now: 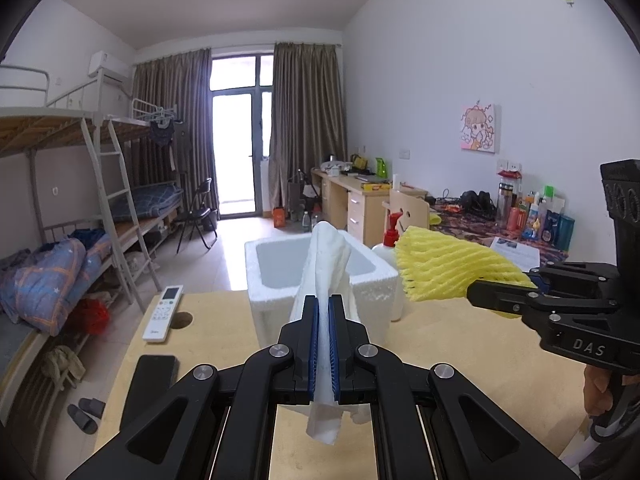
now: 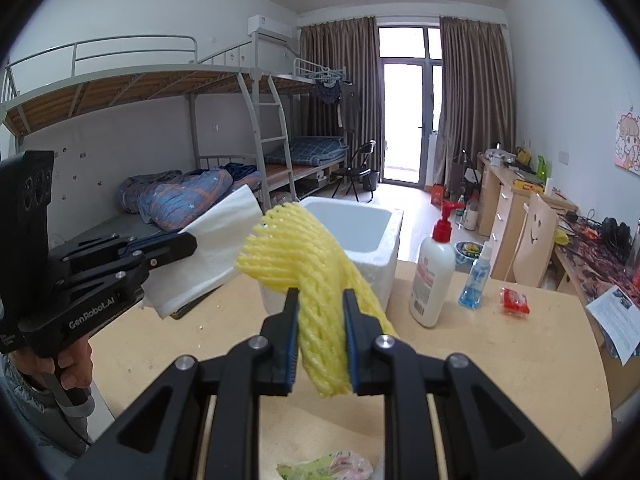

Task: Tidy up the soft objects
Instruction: 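Carry both items to the white foam box and lower the tissues inside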

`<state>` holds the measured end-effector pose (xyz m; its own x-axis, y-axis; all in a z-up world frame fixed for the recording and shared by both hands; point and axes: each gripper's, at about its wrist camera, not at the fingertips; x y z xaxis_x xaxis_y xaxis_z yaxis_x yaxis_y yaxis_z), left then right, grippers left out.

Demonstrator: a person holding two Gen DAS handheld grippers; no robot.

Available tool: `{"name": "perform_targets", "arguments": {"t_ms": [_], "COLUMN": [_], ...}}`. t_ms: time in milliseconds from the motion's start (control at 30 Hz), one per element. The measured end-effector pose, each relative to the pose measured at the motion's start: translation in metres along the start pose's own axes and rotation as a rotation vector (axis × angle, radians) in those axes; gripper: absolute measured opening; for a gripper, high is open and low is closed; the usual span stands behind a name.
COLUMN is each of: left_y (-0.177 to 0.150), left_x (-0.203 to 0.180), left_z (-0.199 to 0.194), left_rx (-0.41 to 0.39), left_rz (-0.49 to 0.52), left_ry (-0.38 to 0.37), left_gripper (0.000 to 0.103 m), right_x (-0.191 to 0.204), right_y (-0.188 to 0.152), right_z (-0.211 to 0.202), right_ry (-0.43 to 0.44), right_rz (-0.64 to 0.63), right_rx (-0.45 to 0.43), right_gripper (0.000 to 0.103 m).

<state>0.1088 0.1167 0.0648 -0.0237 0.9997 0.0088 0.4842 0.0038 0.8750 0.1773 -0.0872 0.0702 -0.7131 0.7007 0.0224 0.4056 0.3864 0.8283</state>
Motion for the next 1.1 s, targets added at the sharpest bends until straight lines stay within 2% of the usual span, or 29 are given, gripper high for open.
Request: {"name": "perform_targets", "arguments": {"t_ms": [333,1100], "left_y": [0.019,0.047], "left_x": [0.001,0.021], "left_z": [0.007,0.046], "left_rx": [-0.018,0.007], "left_rz": [0.025,0.033], "left_ry": [0.005,0.000], "left_gripper": [0.005,0.005], "right_x": [-0.013,-0.026], "right_y": [0.019,0.056], "right_z": [0.006,0.038], "right_ry": [0.000,-0.055], "right_rz": [0.006,0.000], "right_rx": [-0.013,-0.004], "right_gripper": [0.023,0.023]}}
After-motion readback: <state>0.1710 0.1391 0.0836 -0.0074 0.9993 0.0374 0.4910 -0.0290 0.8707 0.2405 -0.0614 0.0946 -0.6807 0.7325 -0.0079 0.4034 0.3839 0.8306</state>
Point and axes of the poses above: each gripper's, at about its wrist camera, not at the fingertips, and z roughly the way its jaws point, x to its left, y to its top, and after that the axes turned 9 degrees about x, right-handed
